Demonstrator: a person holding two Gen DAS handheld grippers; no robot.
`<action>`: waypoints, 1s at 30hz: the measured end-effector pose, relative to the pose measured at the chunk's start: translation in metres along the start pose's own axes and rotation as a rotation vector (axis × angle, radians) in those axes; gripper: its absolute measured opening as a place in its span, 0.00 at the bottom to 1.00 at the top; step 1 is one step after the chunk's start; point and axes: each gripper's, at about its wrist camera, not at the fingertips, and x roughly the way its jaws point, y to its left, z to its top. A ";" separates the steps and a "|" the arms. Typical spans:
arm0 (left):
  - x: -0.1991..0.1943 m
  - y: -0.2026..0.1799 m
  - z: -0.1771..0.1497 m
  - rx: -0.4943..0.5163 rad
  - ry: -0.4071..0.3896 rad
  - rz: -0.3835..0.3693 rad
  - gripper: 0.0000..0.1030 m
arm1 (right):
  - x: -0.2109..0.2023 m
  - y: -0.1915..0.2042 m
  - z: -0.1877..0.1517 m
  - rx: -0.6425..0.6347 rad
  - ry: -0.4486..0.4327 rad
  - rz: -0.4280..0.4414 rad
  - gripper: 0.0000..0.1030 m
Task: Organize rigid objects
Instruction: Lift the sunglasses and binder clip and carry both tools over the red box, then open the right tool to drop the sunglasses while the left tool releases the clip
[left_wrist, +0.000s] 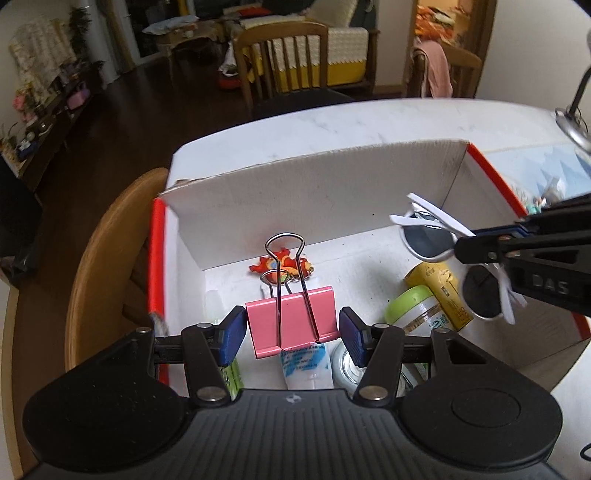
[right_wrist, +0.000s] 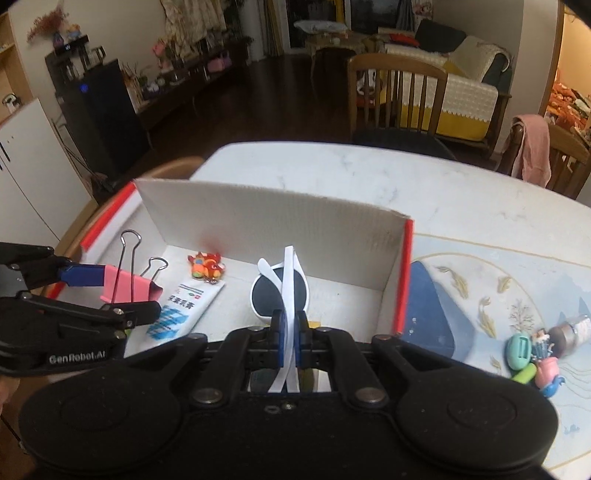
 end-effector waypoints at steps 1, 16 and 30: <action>0.004 -0.002 0.002 0.010 0.008 -0.002 0.53 | 0.004 0.001 0.001 -0.006 0.007 -0.009 0.04; 0.038 -0.002 0.006 0.038 0.112 -0.037 0.53 | 0.036 0.013 0.003 -0.052 0.078 -0.053 0.05; 0.041 -0.008 0.006 0.061 0.166 -0.042 0.54 | 0.026 0.005 0.001 -0.008 0.087 -0.019 0.21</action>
